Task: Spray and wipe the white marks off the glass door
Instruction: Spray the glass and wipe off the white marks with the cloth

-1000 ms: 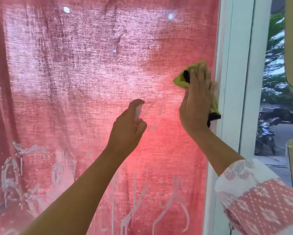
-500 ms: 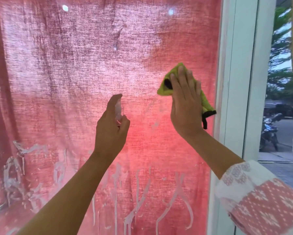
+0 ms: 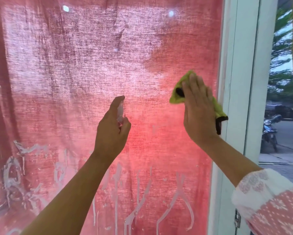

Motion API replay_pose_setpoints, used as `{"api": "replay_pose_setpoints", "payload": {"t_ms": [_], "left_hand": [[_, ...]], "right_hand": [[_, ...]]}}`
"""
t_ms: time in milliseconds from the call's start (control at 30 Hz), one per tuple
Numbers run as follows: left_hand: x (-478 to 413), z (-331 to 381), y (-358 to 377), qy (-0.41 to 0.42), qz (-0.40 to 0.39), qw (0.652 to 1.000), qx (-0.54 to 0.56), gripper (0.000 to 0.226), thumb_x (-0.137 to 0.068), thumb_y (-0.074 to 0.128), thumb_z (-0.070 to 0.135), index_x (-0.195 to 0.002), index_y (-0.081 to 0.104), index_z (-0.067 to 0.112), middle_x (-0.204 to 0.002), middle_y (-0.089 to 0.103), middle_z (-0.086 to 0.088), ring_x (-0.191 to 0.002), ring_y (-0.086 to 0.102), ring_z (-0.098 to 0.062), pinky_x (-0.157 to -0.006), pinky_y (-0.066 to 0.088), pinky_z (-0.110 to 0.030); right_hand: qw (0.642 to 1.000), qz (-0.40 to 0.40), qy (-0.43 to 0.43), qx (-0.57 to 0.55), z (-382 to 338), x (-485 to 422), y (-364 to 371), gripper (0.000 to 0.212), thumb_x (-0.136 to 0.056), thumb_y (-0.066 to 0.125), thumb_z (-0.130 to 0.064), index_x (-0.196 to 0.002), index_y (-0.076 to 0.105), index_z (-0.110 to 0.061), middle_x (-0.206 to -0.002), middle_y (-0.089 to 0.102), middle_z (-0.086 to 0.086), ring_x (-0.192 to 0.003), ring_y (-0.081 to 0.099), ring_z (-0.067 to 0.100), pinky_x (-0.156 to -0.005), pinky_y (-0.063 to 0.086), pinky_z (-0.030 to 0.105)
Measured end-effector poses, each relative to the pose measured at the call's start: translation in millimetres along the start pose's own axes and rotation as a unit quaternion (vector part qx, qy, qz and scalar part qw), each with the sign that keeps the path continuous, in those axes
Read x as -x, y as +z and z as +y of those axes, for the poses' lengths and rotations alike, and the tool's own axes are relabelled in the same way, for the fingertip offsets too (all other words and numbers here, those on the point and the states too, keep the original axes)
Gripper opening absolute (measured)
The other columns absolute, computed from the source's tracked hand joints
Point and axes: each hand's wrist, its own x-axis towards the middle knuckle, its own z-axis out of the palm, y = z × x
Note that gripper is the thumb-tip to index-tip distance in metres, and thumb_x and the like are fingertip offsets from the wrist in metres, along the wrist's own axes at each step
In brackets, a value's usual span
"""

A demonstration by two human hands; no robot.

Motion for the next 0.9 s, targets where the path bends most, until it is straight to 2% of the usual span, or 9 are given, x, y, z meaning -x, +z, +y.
{"api": "replay_pose_setpoints", "payload": {"t_ms": [100,267,333,433,533,600,733,833,900], "left_hand": [[-0.6,-0.4,0.5,-0.003,0.005,1.0,-0.001,0.05,-0.095,0.046,0.009,-0.14,0.035,0.029,-0.056,0.042,0.009,-0.045,0.043,-0.008,-0.041,0.029,-0.014],[-1.6,-2.6,1.4,-0.009,0.007,1.0,-0.003,0.049,-0.096,0.044,0.011,-0.141,0.034,0.027,-0.056,0.041,0.008,-0.043,0.041,-0.008,-0.041,0.026,-0.015],[-0.9,-3.0,1.3,-0.012,0.002,1.0,-0.003,0.05,-0.096,0.044,0.011,-0.142,0.033,0.028,-0.056,0.041,0.007,-0.044,0.04,-0.008,-0.043,0.027,-0.019],[1.4,-2.9,0.8,-0.012,-0.002,1.0,0.001,0.051,-0.095,0.045,0.009,-0.141,0.033,0.028,-0.056,0.041,0.007,-0.043,0.04,-0.008,-0.043,0.028,-0.018],[0.7,-2.0,0.7,-0.01,-0.005,1.0,-0.006,0.051,-0.094,0.045,0.009,-0.141,0.034,0.027,-0.056,0.041,0.008,-0.044,0.041,-0.007,-0.043,0.028,-0.018],[-0.5,-3.0,0.8,-0.01,-0.003,1.0,-0.01,0.051,-0.094,0.045,0.009,-0.141,0.034,0.027,-0.056,0.042,0.007,-0.044,0.041,-0.007,-0.045,0.027,-0.02],[-0.7,-4.3,1.3,-0.005,-0.003,1.0,-0.009,0.052,-0.094,0.045,0.009,-0.141,0.033,0.029,-0.056,0.043,0.006,-0.043,0.04,-0.009,-0.044,0.03,-0.022],[-0.6,-4.3,0.6,-0.004,-0.009,1.0,0.015,0.051,-0.094,0.044,0.013,-0.139,0.033,0.034,-0.057,0.045,0.003,-0.044,0.04,-0.012,-0.045,0.043,-0.035],[0.8,-4.3,-2.2,-0.005,-0.01,0.999,0.039,0.05,-0.094,0.044,0.018,-0.138,0.032,0.039,-0.056,0.044,0.003,-0.046,0.044,-0.02,-0.049,0.05,-0.047]], "right_hand": [[0.999,0.033,0.03,-0.011,-13.4,-21.7,10.5,0.05,-0.096,0.039,0.003,-0.146,0.033,-0.004,-0.155,0.024,0.015,-0.145,0.016,0.033,-0.12,0.005,0.045],[0.992,-0.02,-0.123,0.01,-4.7,11.7,7.8,0.054,-0.091,0.045,0.012,-0.143,0.039,-0.003,-0.151,0.034,0.016,-0.142,0.025,0.032,-0.118,0.018,0.049],[0.99,-0.042,-0.136,0.015,4.0,27.5,-0.4,0.055,-0.091,0.046,0.013,-0.143,0.039,-0.003,-0.151,0.033,0.015,-0.143,0.025,0.03,-0.118,0.018,0.047],[0.998,-0.033,-0.058,0.0,9.4,24.0,-5.7,0.051,-0.095,0.043,0.007,-0.144,0.035,-0.003,-0.153,0.028,0.015,-0.145,0.019,0.029,-0.12,0.01,0.044],[0.998,0.021,0.052,-0.008,-3.7,-8.8,1.9,0.052,-0.096,0.037,0.005,-0.147,0.029,-0.003,-0.155,0.021,0.018,-0.145,0.013,0.032,-0.12,0.004,0.042],[0.997,0.034,0.073,-0.021,-17.3,-32.1,9.3,0.056,-0.093,0.035,0.007,-0.148,0.028,-0.005,-0.156,0.019,0.017,-0.146,0.011,0.033,-0.12,0.001,0.042],[0.998,-0.015,-0.051,-0.027,-38.0,-26.9,24.1,0.055,-0.092,0.035,0.006,-0.146,0.033,-0.007,-0.155,0.025,0.015,-0.145,0.016,0.032,-0.12,0.004,0.044],[0.987,-0.054,-0.152,-0.03,-41.2,13.9,27.2,0.053,-0.092,0.039,0.011,-0.142,0.04,-0.005,-0.151,0.034,0.014,-0.143,0.023,0.029,-0.119,0.012,0.045],[0.981,-0.069,-0.18,-0.027,-33.8,31.1,20.9,0.05,-0.093,0.041,0.009,-0.142,0.041,-0.005,-0.15,0.035,0.012,-0.142,0.026,0.028,-0.119,0.016,0.046]]}}
